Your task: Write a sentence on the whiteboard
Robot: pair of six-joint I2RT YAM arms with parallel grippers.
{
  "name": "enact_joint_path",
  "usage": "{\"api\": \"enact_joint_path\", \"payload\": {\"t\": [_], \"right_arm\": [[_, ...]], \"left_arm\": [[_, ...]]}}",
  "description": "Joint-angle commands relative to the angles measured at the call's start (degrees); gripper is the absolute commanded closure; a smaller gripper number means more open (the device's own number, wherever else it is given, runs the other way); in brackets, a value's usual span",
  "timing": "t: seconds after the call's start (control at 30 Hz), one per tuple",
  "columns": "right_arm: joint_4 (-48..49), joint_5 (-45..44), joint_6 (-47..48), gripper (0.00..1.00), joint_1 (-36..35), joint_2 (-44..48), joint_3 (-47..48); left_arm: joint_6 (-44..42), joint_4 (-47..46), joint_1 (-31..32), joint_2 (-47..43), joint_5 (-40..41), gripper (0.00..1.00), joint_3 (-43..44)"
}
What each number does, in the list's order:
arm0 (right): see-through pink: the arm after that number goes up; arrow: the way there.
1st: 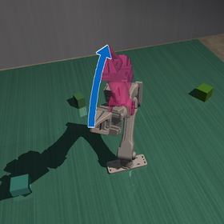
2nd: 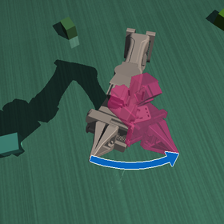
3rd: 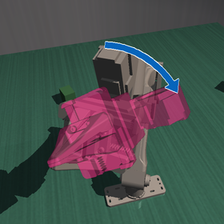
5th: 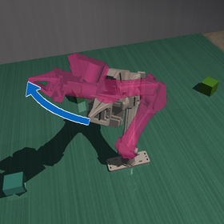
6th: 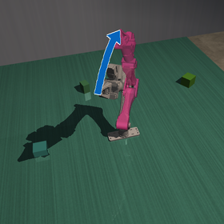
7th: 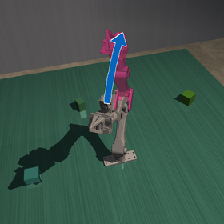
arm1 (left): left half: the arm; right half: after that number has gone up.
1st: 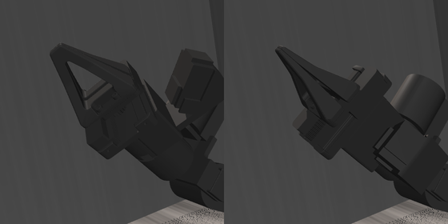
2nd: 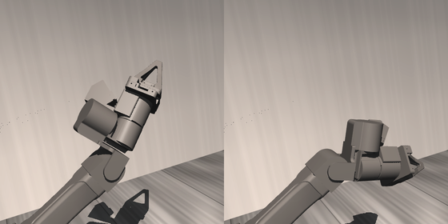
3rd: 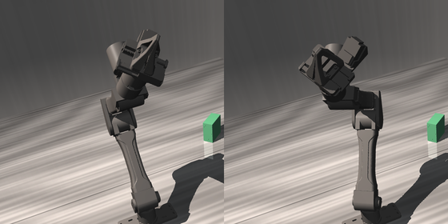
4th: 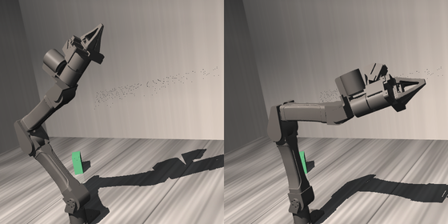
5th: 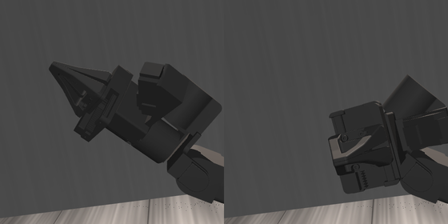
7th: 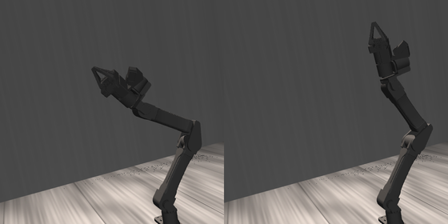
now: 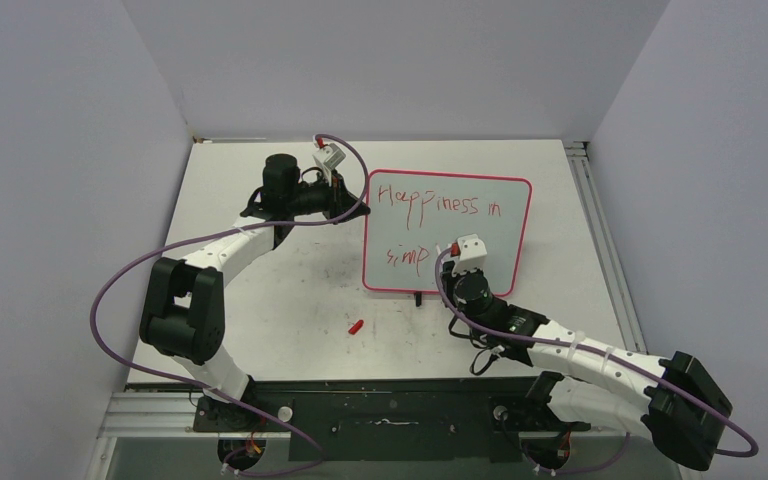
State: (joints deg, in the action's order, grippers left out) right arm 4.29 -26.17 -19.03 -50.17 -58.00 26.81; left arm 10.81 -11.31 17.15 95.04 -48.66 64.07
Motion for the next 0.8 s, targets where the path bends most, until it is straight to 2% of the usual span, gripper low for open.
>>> {"api": "enact_joint_path", "payload": {"t": [0.0,0.5,0.77], "right_arm": [[2.71,-1.12,0.39,0.95,0.52,-1.76,2.5],[-2.62,4.04,-8.5,0.95,0.47,-0.03,-2.71],[-5.28,2.97,-12.01,0.95,-3.87,1.46,-4.63]], "left_arm": [[-1.05,-1.87,-0.27,-2.78,-1.89,1.0,1.41],[-0.7,-2.31,-0.27,-3.11,-2.17,1.0,1.34],[-0.53,-2.44,-0.27,-3.29,-2.25,1.0,1.39]]}}
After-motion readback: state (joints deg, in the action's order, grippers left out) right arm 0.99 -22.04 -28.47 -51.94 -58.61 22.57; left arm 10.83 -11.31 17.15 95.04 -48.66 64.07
